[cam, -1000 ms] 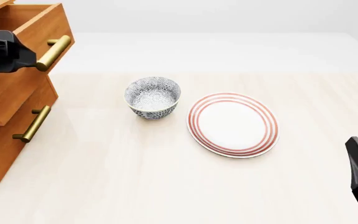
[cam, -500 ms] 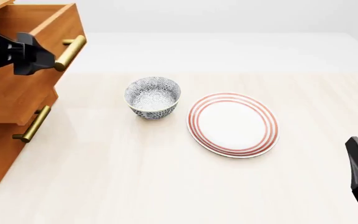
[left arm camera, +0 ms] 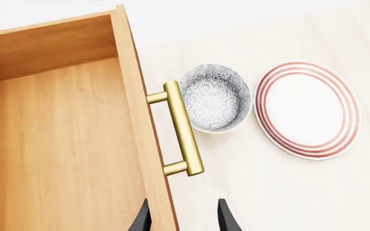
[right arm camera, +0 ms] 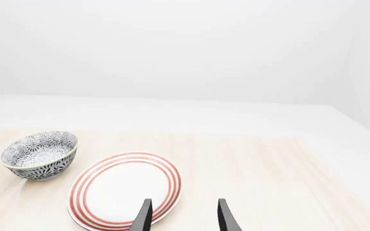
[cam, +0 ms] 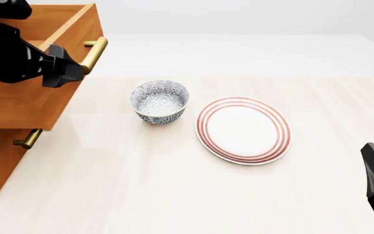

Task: Open the top drawer of the cabinet.

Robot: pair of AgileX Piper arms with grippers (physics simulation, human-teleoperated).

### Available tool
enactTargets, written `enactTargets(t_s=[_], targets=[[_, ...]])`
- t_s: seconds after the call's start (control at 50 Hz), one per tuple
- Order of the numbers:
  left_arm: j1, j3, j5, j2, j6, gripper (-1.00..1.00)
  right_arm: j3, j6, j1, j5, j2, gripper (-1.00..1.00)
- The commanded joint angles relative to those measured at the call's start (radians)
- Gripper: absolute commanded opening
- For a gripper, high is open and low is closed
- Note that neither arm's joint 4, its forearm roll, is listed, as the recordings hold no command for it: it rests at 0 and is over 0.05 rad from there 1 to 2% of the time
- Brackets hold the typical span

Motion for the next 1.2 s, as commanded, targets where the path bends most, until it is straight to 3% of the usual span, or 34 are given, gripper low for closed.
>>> enactTargets(t_s=[0.02,0.74,1.2], targets=[[-0.061,0.011,-0.007,0.041,0.015,1.00,0.000,0.000,0.000,0.000,0.000,1.00],[-0.162,-0.043,-0.003,0.064,0.021,1.00,0.000,0.000,0.000,0.000,0.000,1.00],[-0.134,-0.151,0.068,0.064,0.048,1.00,0.000,0.000,0.000,0.000,-0.001,1.00]])
